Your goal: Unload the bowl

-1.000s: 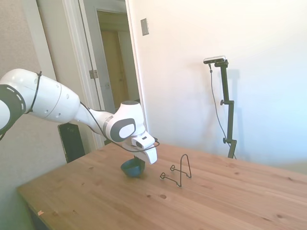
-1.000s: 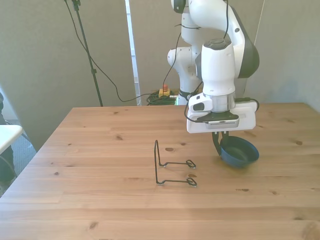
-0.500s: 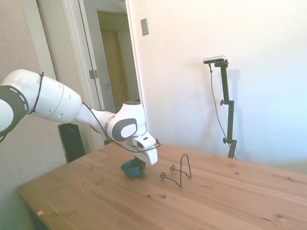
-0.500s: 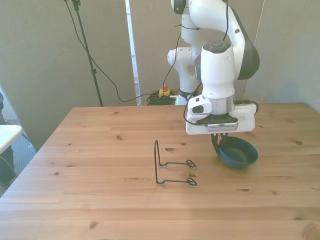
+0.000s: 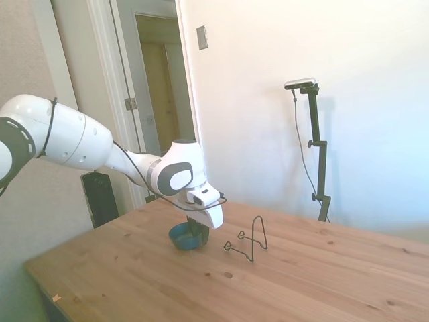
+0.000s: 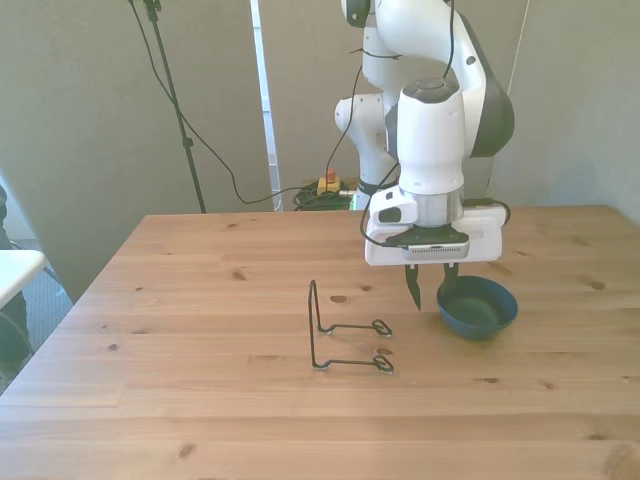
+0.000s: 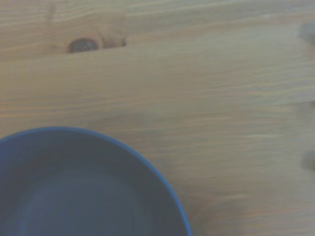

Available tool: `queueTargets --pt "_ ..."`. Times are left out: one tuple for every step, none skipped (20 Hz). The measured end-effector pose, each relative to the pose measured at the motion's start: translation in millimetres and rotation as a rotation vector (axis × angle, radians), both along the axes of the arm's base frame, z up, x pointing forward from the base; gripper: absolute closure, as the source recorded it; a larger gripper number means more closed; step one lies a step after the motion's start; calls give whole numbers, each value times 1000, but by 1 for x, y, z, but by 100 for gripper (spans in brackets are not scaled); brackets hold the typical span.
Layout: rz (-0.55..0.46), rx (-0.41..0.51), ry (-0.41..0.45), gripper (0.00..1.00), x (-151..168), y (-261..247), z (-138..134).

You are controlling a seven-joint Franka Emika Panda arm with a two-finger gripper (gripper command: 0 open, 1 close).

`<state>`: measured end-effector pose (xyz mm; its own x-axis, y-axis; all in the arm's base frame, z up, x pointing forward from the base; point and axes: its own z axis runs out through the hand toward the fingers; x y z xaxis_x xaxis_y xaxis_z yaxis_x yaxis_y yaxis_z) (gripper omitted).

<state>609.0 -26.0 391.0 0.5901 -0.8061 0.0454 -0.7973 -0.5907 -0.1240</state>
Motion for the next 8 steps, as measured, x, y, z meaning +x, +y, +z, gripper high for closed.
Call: queueTargets --pt "-5 -20 -11 0 -4 -3 9" --pt "-6 -34 -23 0 -9 -4 19" --pt "-9 -44 -35 0 -15 -4 28" --pt "-12 -48 -46 0 -20 -3 37" --pt "-13 -52 -55 0 -26 -3 44" --pt "-16 -55 -63 0 -32 -2 52" --pt "-18 -56 -70 0 -37 -2 59" --pt "-18 -55 -77 0 -42 -1 66"
